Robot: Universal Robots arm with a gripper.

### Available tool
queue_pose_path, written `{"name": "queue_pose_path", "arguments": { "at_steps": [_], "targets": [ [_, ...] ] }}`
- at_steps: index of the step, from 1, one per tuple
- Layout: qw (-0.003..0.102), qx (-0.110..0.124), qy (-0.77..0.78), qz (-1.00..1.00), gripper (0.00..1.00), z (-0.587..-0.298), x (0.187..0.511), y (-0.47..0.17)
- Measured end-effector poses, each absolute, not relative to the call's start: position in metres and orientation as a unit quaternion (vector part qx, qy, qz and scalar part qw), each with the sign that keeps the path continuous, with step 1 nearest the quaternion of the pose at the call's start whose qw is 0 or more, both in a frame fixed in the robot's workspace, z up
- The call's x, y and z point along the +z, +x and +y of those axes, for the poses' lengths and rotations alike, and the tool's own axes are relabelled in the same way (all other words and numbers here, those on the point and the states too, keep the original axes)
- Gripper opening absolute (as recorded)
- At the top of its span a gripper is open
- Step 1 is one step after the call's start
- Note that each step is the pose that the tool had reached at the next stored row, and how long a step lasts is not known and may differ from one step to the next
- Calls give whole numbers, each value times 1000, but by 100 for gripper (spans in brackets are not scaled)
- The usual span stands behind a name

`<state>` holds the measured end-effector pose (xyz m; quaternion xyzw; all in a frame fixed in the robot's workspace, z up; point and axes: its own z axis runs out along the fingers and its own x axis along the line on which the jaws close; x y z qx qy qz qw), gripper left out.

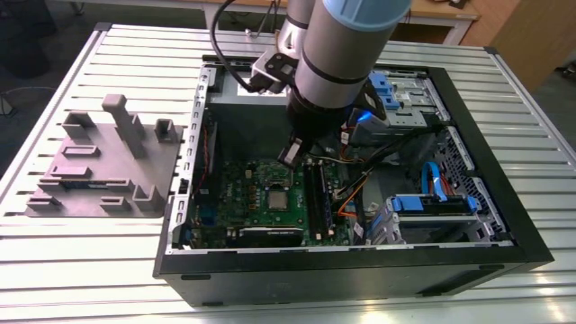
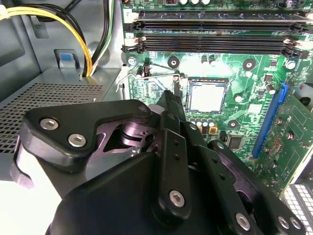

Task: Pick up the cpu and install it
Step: 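Close the cpu cover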

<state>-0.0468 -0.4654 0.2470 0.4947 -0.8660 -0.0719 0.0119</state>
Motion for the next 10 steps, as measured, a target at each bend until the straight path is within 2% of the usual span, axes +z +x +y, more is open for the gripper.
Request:
{"name": "queue_pose_path", "arguments": {
  "at_steps": [10],
  "targets": [
    [12,-72,495,-866,10,-471,247,-47]
  ]
}}
